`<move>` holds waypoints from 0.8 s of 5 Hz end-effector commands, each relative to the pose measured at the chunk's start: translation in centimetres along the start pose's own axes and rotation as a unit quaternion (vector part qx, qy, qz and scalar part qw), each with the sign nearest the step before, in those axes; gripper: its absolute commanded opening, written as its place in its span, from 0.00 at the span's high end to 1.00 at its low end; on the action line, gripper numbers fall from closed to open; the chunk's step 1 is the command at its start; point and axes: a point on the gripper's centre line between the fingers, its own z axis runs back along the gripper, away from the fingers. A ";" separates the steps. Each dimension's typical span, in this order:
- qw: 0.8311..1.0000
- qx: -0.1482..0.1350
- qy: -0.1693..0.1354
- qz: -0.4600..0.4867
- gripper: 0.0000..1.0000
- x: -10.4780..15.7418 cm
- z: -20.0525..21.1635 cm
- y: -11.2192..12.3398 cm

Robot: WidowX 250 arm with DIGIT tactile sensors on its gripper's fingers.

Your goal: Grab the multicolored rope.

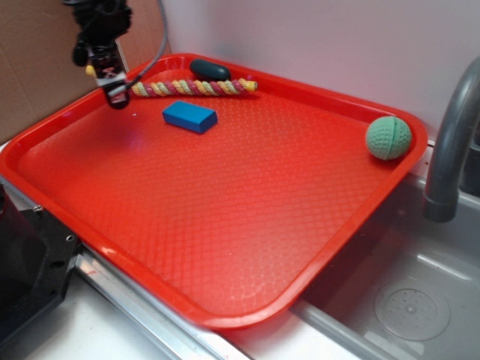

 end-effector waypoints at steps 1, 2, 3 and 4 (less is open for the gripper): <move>0.995 0.046 -0.071 -0.057 0.00 3.8 -0.7 2.1; 0.995 0.014 -0.077 -0.066 0.00 4.1 -2.5 2.2; 0.995 -0.013 -0.078 -0.055 0.00 4.0 -2.7 1.8; 0.995 -0.036 -0.075 -0.061 0.00 4.6 -3.2 1.5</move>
